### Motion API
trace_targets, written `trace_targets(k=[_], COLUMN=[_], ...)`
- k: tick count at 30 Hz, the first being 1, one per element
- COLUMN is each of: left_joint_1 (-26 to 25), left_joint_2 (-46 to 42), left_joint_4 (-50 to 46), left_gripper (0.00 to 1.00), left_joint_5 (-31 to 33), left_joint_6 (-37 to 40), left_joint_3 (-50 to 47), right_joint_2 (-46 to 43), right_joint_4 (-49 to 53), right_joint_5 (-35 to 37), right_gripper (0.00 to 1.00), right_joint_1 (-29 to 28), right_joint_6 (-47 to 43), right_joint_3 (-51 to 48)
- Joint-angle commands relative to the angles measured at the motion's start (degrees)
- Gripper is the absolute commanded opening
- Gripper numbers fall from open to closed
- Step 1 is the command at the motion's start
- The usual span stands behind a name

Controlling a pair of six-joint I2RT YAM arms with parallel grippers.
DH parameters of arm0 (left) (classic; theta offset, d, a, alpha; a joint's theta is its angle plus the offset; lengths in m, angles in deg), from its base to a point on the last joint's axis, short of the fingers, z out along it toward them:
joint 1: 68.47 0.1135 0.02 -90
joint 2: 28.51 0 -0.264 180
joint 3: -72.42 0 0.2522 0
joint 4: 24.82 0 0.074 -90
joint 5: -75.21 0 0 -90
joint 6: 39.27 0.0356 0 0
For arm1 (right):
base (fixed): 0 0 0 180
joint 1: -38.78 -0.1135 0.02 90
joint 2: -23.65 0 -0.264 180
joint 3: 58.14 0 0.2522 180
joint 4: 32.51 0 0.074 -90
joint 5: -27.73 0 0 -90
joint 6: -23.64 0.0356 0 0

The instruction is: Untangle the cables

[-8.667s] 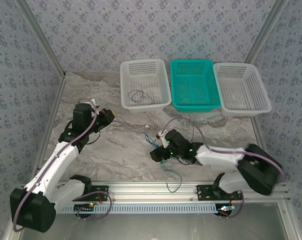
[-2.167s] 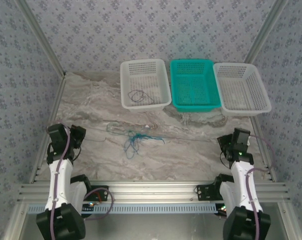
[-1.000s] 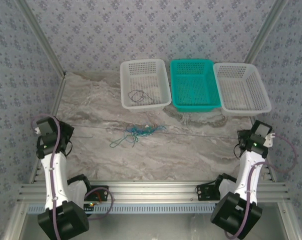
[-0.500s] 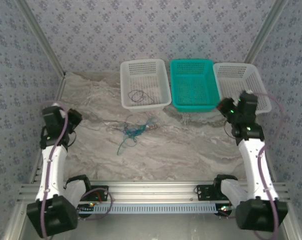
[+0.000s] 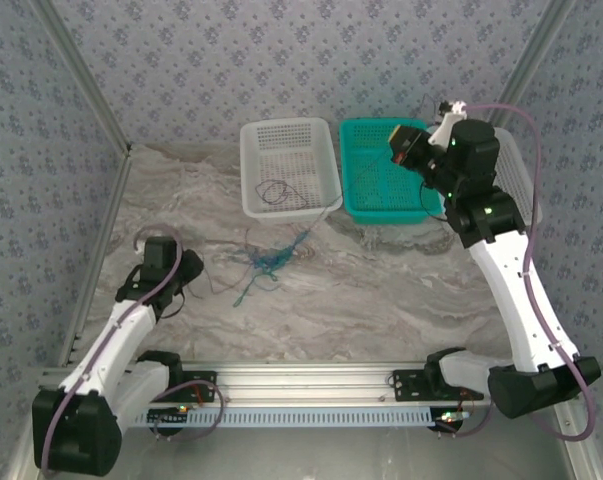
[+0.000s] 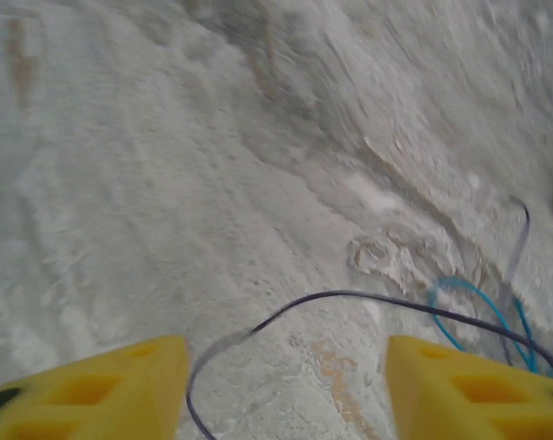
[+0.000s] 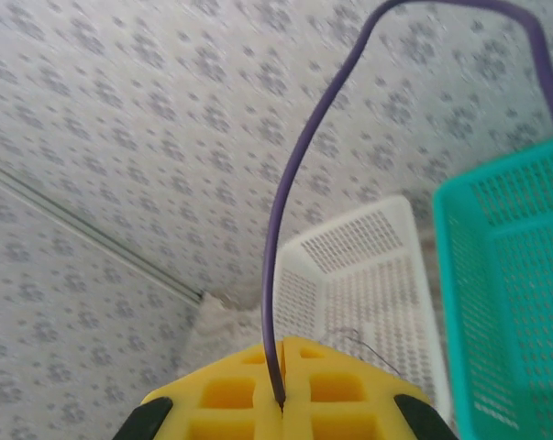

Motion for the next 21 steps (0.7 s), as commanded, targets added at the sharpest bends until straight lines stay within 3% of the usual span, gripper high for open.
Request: trace_targets(k=[1,4,6,8,12,15,21], left_joint_1=[-0.23,-2.64,-7.58,-14.66,-28.56,-33.15,-36.22], left_joint_2=[-7.51,-10.71,-8.54,-3.51,11.81,23.36,42.10], left_joint_4=[-2.33,2.42,10.53,16.61,21.60,24.13,30.40], left_gripper=[0.70,0.72,0.74,0.74,0.74,0.76,0.86], left_joint_5=[6.07,-2.57,-12.93,-18.46,-18.60,-21.00,-22.84], left_joint_6=[0.53,4.41,6.76,10.29,20.54,24.94,30.10], left_joint_3=[3.49,5.20,4.86,5.10,9.26,14.57,24.03], right_joint_2=[2.00,4.47,5.90,6.73,7.76,7.56,6.31], right_joint_4=[-0.15,-0.14,-0.10,-0.07,0.10,1.28,2.26], right_joint_5=[1.87,2.80,3.11,3.49,3.82,3.99,3.54], right_gripper=[0.00,0.00,0.00,0.00,0.00,0.00,0.00], right_joint_1=[-3.49,-7.11,-9.24,-10.59,-12.24,-12.51,-12.64], right_joint_6=[0.94,0.16,-0.26,-0.76,-0.95,-0.95,-0.96], right_joint_3=[6.00,8.84,10.14,10.77,10.96,10.90,9.67])
